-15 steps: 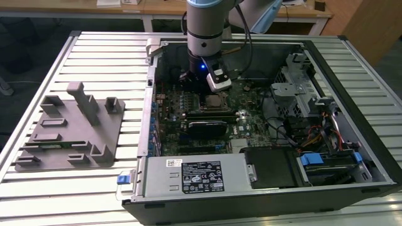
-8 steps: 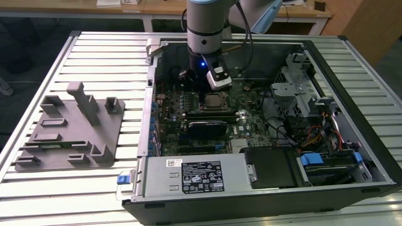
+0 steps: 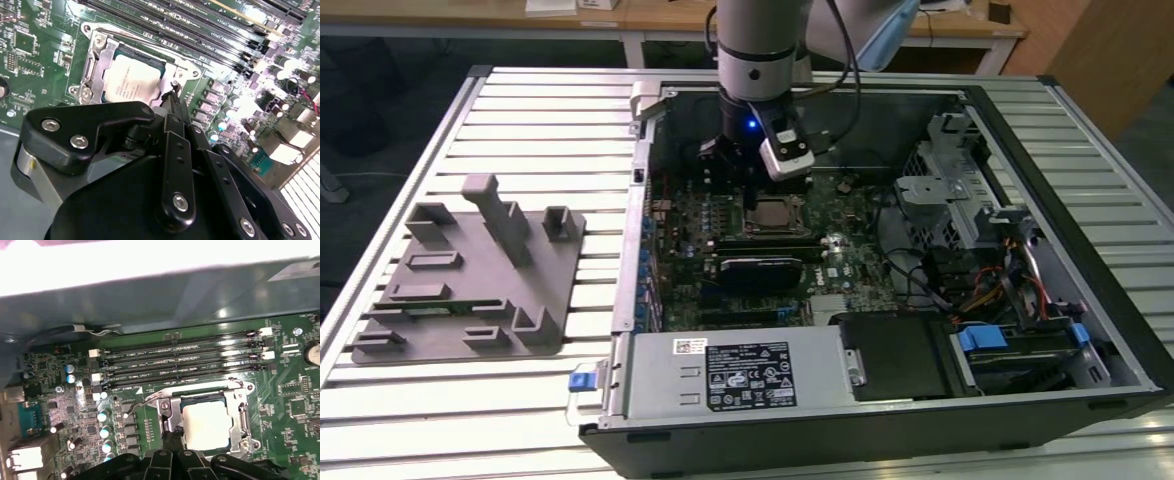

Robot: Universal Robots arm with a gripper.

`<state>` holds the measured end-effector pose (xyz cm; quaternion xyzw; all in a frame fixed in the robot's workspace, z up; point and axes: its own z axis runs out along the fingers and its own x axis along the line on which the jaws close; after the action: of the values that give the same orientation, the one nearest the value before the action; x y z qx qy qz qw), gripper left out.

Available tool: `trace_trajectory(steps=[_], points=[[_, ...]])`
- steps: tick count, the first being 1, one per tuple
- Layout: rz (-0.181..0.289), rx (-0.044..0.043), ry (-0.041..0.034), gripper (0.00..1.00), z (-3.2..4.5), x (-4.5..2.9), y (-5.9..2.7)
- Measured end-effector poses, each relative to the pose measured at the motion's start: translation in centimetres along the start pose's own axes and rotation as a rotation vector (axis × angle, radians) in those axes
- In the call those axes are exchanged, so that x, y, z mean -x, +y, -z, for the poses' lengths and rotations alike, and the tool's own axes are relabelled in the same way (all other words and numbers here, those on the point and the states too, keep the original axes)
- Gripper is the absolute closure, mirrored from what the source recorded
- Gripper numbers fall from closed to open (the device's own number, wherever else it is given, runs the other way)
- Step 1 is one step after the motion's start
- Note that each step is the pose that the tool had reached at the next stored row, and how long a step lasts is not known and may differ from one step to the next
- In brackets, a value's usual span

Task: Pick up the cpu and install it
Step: 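Close the cpu cover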

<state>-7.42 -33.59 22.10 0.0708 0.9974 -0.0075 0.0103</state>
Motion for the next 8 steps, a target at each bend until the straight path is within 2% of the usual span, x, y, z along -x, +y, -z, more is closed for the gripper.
trace_trajectory(steps=[3,8], points=[[0.0,0.0001,0.0,0.89,0.38,0.01,0.0],[0.0,0.0001,-0.0001,0.89,0.41,0.01,-0.01]])
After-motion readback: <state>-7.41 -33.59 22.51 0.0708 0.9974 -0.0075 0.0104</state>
